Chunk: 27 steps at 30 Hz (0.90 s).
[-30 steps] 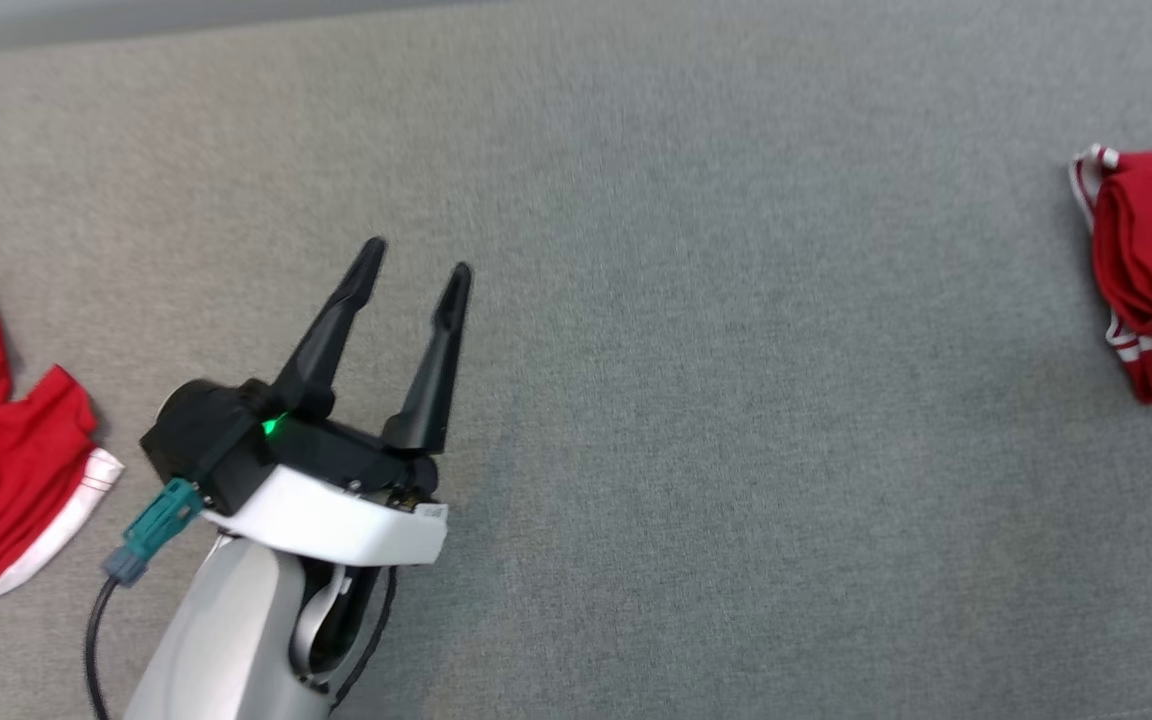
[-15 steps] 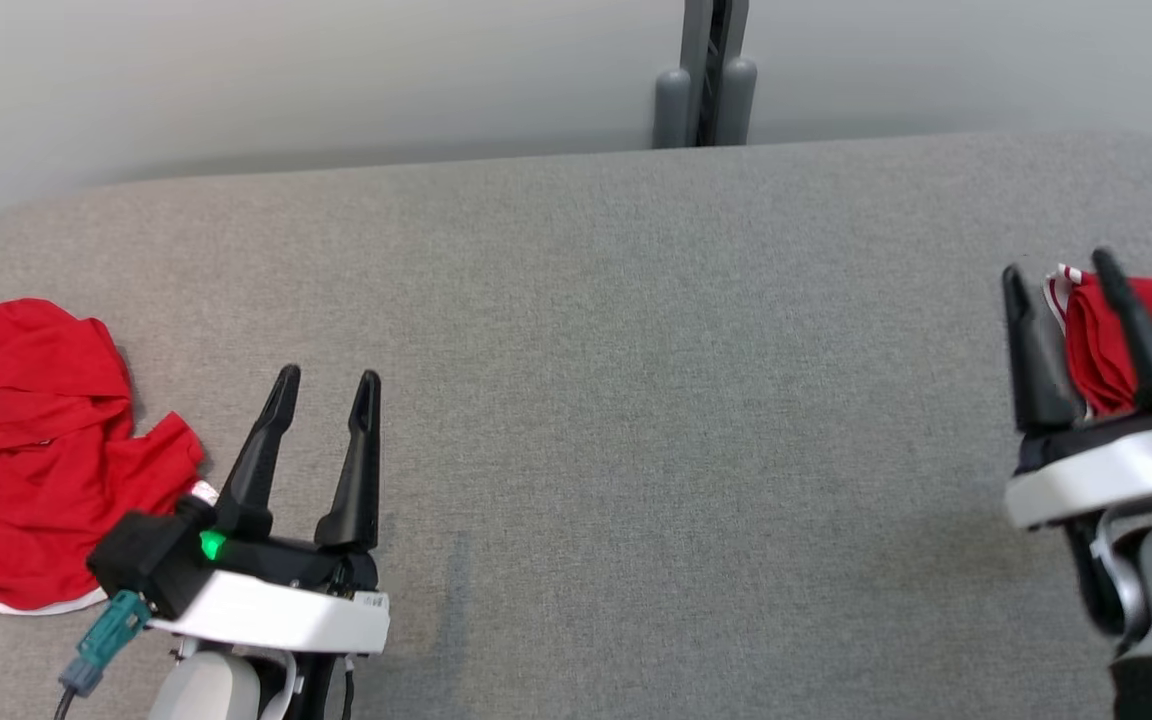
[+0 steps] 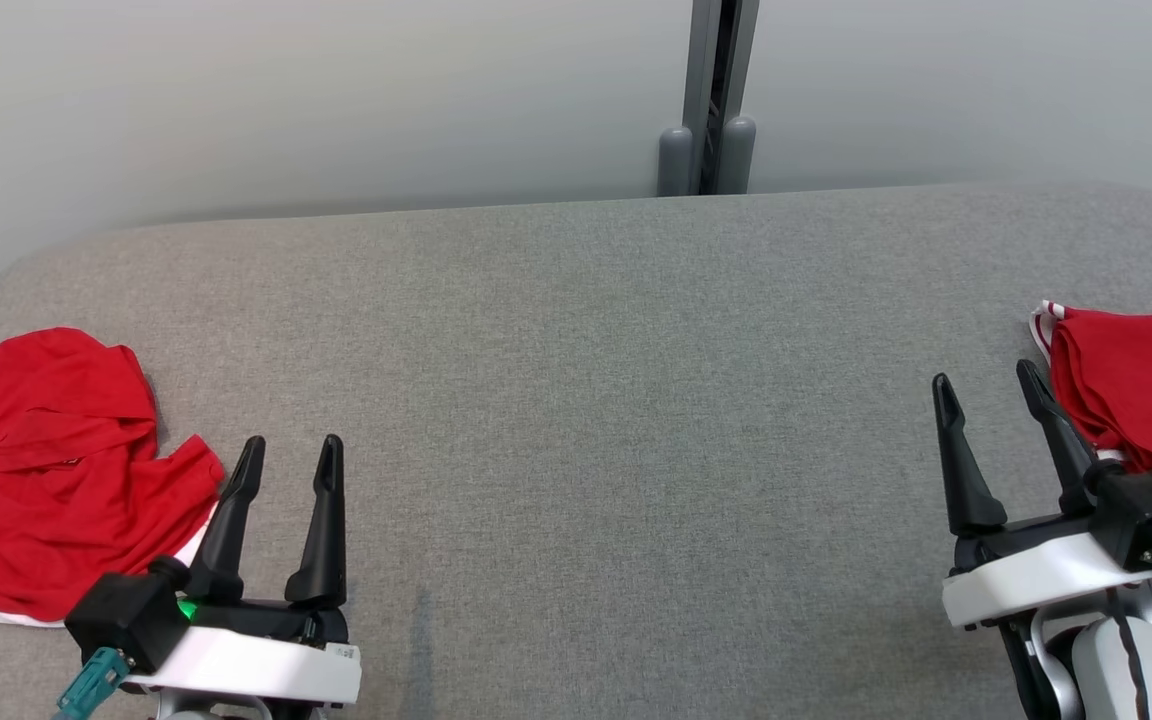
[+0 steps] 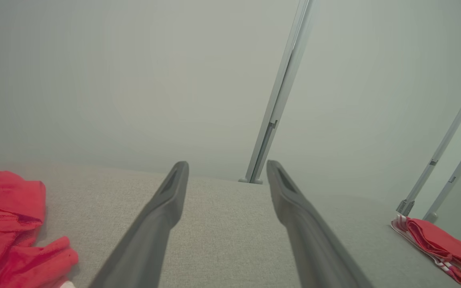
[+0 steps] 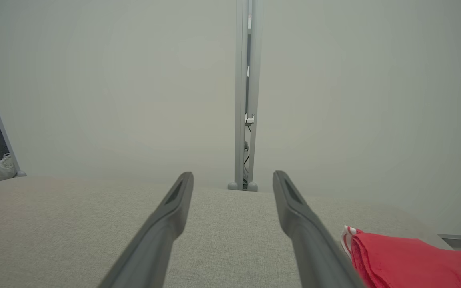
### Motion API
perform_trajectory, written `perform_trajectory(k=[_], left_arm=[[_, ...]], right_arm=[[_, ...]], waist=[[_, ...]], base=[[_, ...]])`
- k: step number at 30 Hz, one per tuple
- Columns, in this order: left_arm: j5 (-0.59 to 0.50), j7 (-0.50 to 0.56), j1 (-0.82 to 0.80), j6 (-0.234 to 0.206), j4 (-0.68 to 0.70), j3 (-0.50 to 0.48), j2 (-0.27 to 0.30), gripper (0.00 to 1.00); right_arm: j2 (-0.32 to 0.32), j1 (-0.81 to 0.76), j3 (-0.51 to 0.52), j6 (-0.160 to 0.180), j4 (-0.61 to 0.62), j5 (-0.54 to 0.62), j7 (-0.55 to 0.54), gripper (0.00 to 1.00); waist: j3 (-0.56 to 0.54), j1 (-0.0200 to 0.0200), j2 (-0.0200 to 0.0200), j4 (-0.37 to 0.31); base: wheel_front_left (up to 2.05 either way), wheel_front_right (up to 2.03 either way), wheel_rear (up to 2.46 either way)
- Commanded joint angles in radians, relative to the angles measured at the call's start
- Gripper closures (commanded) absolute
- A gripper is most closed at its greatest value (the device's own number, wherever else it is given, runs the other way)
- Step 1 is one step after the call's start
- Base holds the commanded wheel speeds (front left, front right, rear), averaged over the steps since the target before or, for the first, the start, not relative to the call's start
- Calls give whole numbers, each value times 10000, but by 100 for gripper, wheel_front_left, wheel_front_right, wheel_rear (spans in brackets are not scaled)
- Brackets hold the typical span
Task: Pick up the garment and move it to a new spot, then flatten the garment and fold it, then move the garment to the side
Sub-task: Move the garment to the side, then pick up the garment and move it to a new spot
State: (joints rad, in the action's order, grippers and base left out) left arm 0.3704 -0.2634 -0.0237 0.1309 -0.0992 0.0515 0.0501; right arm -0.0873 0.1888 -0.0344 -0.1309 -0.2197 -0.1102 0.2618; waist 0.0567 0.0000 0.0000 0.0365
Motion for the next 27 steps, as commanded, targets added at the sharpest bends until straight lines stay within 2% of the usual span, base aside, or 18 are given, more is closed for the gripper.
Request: perform_trajectory(k=[1, 27], left_arm=[[4, 4, 31, -3, 10, -22, 22, 0], [26, 4, 62, -3, -87, 152, 22, 0]], right_arm=[[19, -81, 47, 5, 24, 36, 57, 0], [271, -232, -56, 3, 55, 33, 58, 0]], waist=[[-25, 0, 0, -2], [-111, 0, 0, 3]], base=[[0, 0, 0], [0, 0, 0]])
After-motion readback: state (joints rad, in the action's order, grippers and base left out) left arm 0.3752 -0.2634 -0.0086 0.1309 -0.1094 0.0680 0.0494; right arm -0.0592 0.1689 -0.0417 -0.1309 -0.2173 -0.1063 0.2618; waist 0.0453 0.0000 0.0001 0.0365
